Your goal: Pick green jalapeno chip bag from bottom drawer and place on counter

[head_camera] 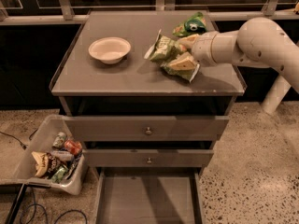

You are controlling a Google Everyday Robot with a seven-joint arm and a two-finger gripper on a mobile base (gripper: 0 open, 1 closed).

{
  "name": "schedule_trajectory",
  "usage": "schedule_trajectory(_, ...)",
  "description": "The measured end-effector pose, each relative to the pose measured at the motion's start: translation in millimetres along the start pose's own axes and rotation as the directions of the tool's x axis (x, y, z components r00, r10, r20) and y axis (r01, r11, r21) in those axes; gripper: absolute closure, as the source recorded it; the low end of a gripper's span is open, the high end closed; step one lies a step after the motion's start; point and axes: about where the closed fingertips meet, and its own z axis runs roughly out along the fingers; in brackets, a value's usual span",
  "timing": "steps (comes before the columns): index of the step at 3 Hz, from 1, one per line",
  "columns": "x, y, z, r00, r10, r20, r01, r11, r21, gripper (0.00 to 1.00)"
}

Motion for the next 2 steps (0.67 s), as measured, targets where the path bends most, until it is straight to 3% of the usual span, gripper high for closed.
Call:
schedule_trajectory(1, 0.0, 0.0, 0.1, 1.0, 0.0, 0.0, 0.0, 1.0, 0.0, 0.0)
schedule_trajectory(2, 0.0, 0.0, 0.1, 1.0, 0.0, 0.0, 0.0, 1.0, 0.0, 0.0)
